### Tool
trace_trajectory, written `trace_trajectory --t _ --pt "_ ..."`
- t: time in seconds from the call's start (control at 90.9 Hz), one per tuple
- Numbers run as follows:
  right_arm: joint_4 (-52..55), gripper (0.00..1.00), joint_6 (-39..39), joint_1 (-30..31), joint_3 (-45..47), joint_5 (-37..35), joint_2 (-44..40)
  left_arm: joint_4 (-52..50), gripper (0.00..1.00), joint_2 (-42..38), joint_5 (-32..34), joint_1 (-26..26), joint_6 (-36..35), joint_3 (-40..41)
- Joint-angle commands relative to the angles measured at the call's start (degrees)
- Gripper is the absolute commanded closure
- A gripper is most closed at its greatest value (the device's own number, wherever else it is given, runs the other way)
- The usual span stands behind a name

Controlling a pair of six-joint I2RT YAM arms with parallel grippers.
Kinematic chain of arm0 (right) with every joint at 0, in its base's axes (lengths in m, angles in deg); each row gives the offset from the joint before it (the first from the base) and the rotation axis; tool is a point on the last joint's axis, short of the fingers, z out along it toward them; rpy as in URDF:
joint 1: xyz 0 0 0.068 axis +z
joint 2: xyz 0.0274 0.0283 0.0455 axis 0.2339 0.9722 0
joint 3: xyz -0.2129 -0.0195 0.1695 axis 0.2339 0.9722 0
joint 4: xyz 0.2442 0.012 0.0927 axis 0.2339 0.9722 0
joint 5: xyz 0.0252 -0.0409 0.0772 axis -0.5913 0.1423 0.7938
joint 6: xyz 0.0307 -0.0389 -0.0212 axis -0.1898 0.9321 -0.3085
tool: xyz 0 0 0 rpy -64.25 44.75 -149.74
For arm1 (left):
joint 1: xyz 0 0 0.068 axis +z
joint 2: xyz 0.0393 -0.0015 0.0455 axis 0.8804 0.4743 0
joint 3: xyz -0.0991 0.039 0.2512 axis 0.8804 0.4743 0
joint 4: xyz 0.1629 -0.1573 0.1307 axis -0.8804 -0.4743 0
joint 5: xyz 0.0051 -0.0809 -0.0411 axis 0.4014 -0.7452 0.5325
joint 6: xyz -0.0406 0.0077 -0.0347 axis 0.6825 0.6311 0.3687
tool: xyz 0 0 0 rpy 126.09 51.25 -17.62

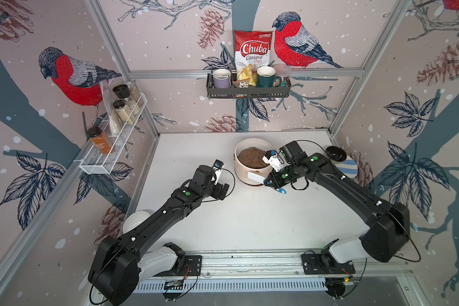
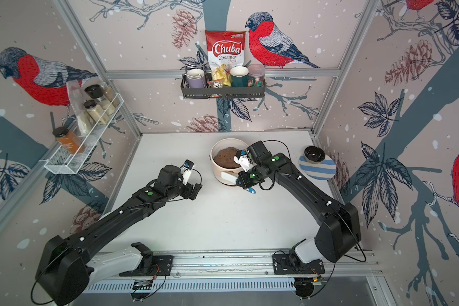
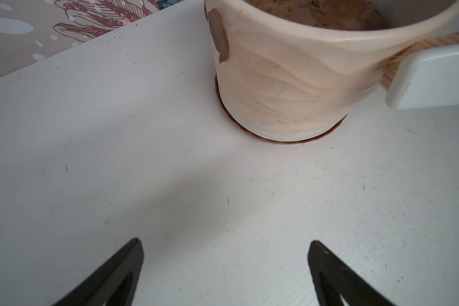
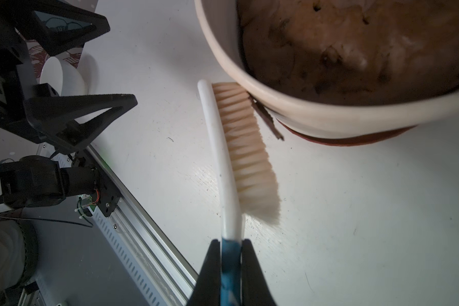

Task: Scrub the dried mud off the ceramic pot
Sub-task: Brush off the soil from the pot.

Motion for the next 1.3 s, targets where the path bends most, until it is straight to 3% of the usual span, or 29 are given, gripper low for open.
trace_trajectory --t 0.0,0.198,0.363,0.594,0.792,0.946,1.023,1.177,1.287 --pt "-2.74 1.00 -2.01 -1.08 2.66 0.83 -2.09 1.61 0.04 0.26 -0.86 0.13 -0.10 0.03" --pt "-8.37 1.00 -4.88 -0.55 10.01 6.17 -6.79 1.37 0.04 0.76 -1.16 0.19 0.11 -0.05" --pt "-6.12 1.00 -2.82 0.20 10.15 8.48 -11.32 1.26 0.03 0.67 -1.66 0.14 0.11 0.01" --pt "-3.90 1.00 0.23 3.94 5.05 5.69 -13.94 1.13 0.04 0.18 -1.45 0.14 0.44 -0.09" --pt "-9.98 1.00 -6.11 5.01 1.67 1.57 -13.83 2.64 0.04 -2.20 -3.65 0.13 -0.74 0.84" --pt "-16.35 1.00 -17.87 0.73 0.31 -3.68 -14.15 3.69 0.07 -7.35 -14.60 0.14 -8.36 1.40" --pt "-19.58 1.00 -27.07 -2.53 0.33 -1.87 -13.37 3.23 0.06 -10.05 -18.26 0.12 -11.55 0.58" --pt "-25.03 1.00 -49.21 -12.71 2.31 10.99 -10.64 3.75 0.05 -11.65 -19.55 0.11 -14.84 -0.02" --pt "-39.12 1.00 -68.46 -19.41 9.48 22.66 -8.24 2.27 0.05 -9.76 -18.94 0.19 -16.51 -0.96"
